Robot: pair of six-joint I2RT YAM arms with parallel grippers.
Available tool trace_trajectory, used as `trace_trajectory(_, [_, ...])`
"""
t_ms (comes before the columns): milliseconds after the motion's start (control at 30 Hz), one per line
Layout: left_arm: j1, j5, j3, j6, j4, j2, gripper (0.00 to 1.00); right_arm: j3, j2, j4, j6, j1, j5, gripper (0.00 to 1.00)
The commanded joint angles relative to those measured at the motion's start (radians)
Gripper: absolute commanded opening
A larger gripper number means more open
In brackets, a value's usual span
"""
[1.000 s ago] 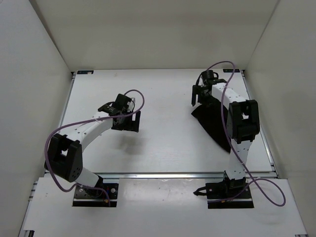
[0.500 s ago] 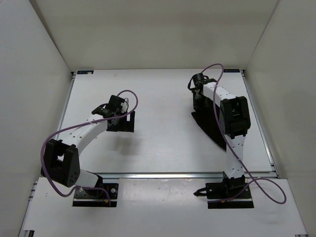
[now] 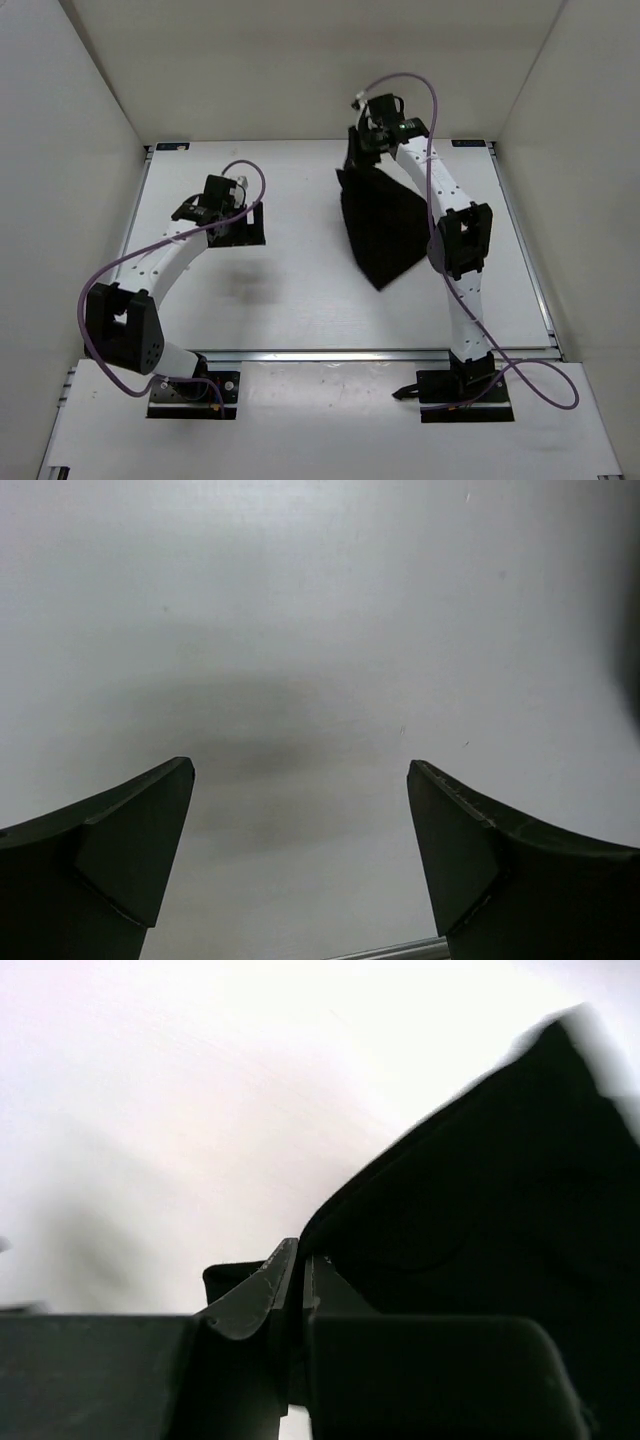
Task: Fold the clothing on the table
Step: Grab the skirt from the pile, then move the skirt to the center of the board, then flatten the skirt out
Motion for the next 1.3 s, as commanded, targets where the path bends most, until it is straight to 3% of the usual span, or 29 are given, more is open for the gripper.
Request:
trace_trajectory(0, [0.042,0.039,0.142,0.022,0.024,0.026,0.98,0.254,-0.114,0.079,-0.024,0.059,-0.260,0.00])
trace_trajectory(133, [0.046,-0.005,0.293,0.024,-0.016,0.052,0.98,0.214,-0.308,0.093,-0.041,0.051,-0.227,0.00])
trace_trajectory(300, [0.020,-0.017,0.372,0.009,0.027,-0.008,0.99,-0.429,-0.568,0.305,-0.035,-0.004,-0.191,0.00])
trace_trajectory(400, [-0.010,-0.011,0.357,-0.022,0.067,-0.039,0.99,-0.597,-0.582,0.317,-0.017,-0.036,-0.248,0.00])
trace_trajectory(533, [-0.085,-0.010,0.270,-0.048,0.162,-0.068,0.98,-0.667,-0.532,0.264,-0.068,0.008,-0.231,0.00])
trace_trajectory(700, [-0.184,0.177,0.101,-0.123,0.369,-0.076,0.98,-0.708,-0.504,0.295,-0.058,0.050,-0.309,0.00])
trace_trajectory(833, [-0.286,0.156,0.004,-0.145,0.458,-0.033,0.99,-0.699,-0.476,0.301,-0.056,0.057,-0.326,0.00])
trace_trajectory(1033, [-0.315,0.132,-0.098,-0.166,0.395,-0.011,0.99,-0.711,-0.473,0.301,-0.051,0.031,-0.339,0.00])
trace_trajectory(1267, [-0.214,0.090,-0.313,-0.310,0.651,-0.059,0.99,-0.754,-0.496,0.298,-0.071,0.026,-0.350,0.00])
